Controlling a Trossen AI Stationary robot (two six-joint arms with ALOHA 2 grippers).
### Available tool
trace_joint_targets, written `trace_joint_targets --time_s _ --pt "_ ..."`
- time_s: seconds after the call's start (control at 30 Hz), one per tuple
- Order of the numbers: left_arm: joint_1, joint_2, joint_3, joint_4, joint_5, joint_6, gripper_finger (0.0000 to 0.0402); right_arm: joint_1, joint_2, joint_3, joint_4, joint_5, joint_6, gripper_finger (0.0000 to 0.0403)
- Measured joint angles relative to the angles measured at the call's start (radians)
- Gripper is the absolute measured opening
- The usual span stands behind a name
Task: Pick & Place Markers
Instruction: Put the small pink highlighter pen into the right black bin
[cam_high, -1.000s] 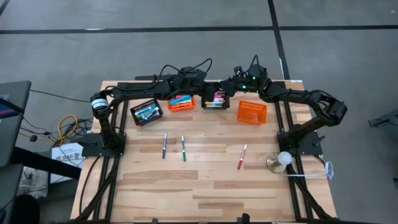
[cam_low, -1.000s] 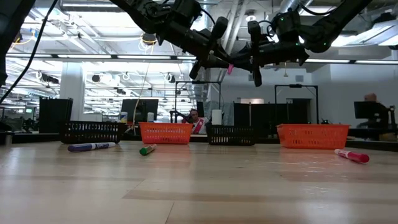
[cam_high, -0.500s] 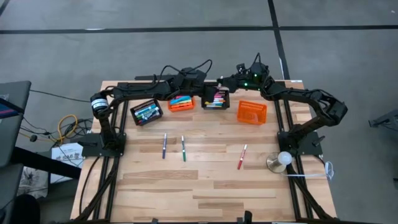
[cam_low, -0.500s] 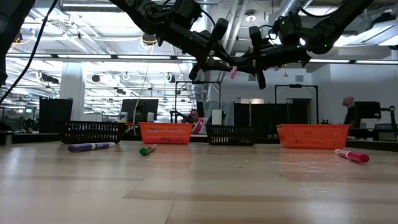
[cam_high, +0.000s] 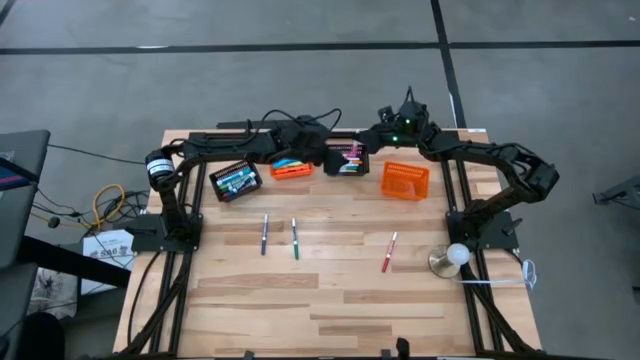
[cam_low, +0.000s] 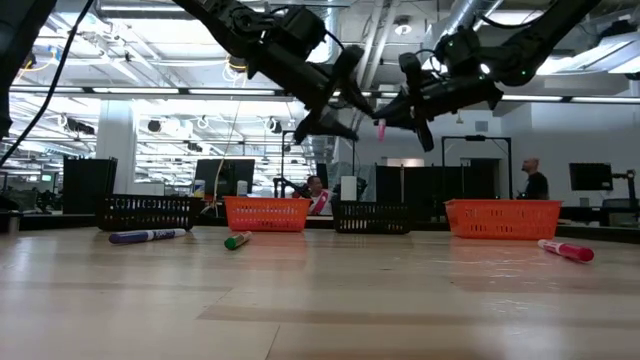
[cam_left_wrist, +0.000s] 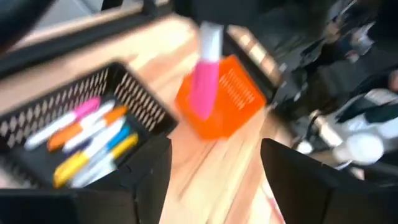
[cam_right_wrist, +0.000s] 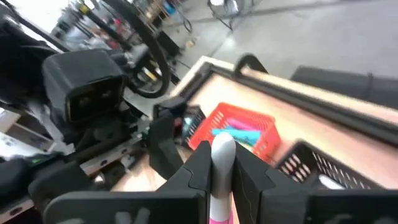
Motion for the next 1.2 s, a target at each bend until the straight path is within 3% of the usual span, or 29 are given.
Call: trace_joint_targets --time_s 0.2,0.37,0.53,0.73,0.9,1.07,1.2 --pt "-0.022 0.000 0.000 -0.135 -0.055 0.032 0.0250 0.020 0.000 0.095 -0.230 0.060 -0.123 0.0026" --pt "-0.069 0.000 0.000 -0.143 -0.139 0.067 0.0246 0.059 0.009 0.229 -0.497 0.184 -0.308 0.0026" --pt "-0.097 -0.023 -0.015 -0.159 -0.196 0.083 0.0246 0.067 0.009 0.277 -0.609 0.266 -0.399 0.0026" --pt "-0.108 -0.236 -0.208 -0.126 -0.249 0.078 0.0241 0.058 0.009 0.280 -0.615 0.264 -0.425 0.0026" --pt "-0.108 -0.461 -0.423 0.052 -0.270 0.061 0.0242 0.081 0.021 0.281 -0.604 0.267 -0.450 0.0026" --pt "-0.108 -0.650 -0.590 0.162 -0.270 0.062 0.0240 0.127 0.124 0.332 -0.620 0.264 -0.453 0.0026" --pt "-0.120 -0.756 -0.686 0.199 -0.270 0.056 0.0239 0.148 0.238 0.447 -0.742 0.264 -0.499 0.0026"
